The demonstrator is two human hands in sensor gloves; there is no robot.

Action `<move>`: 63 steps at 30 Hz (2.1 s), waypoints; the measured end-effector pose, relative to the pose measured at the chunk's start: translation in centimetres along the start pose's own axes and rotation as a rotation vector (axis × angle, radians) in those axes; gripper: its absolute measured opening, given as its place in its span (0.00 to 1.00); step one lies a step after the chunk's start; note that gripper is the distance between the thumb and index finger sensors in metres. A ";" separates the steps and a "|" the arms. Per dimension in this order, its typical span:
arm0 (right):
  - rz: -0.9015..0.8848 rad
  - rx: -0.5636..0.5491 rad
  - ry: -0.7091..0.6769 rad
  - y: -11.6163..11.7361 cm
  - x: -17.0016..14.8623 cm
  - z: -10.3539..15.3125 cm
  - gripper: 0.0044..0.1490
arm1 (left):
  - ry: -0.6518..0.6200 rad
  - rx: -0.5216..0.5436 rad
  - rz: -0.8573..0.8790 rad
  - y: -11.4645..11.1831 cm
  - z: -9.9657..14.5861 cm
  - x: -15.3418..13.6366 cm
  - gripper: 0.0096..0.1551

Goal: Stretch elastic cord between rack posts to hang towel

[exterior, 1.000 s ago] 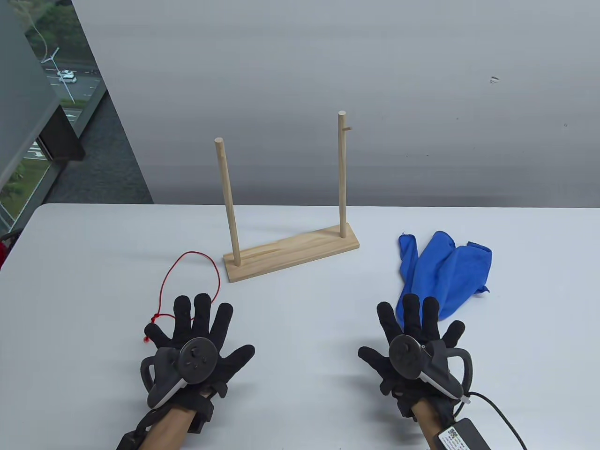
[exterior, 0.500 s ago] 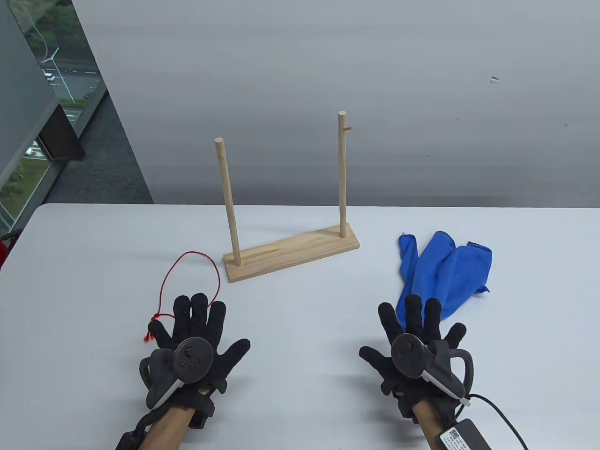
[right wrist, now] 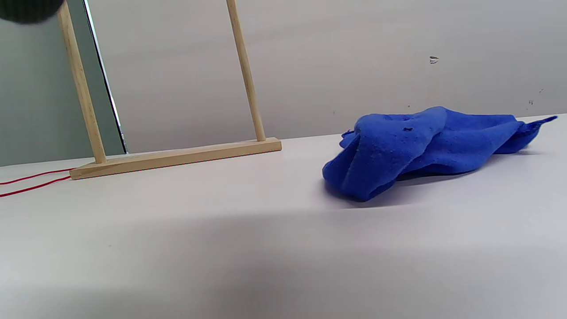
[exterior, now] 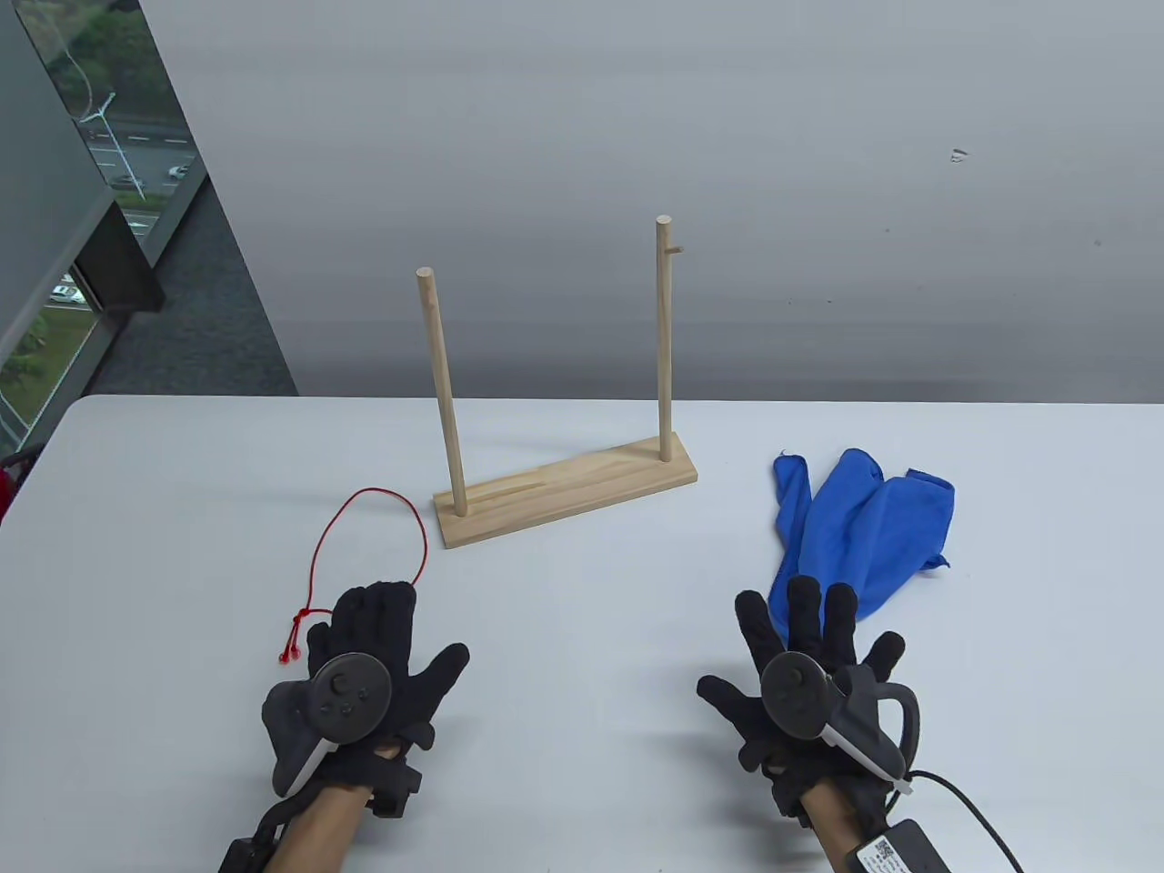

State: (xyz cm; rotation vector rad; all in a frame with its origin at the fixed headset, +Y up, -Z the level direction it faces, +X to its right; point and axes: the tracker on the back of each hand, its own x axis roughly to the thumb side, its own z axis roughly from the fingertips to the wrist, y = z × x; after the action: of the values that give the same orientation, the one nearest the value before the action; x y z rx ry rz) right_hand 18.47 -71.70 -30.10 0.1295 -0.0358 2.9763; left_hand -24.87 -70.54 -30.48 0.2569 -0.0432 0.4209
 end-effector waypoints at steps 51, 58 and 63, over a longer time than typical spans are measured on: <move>-0.066 -0.027 0.076 -1.4 -2.2 0.4 0.58 | 0.307 -0.174 -0.034 -2.7 -20.5 -0.5 0.49; -0.067 -0.031 0.083 -1.5 -2.5 0.3 0.59 | 0.362 -0.177 -0.034 -4.2 -22.1 -0.6 0.54; -0.064 -0.030 0.084 -1.5 -2.5 0.3 0.59 | 0.389 -0.186 -0.008 -5.4 -22.8 -0.6 0.52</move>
State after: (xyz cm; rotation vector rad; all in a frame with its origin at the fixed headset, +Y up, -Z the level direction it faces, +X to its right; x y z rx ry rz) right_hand 21.25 -70.60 -29.97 0.0019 -0.0652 2.9129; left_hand -23.48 -69.72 -53.81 -0.0110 0.2989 0.4499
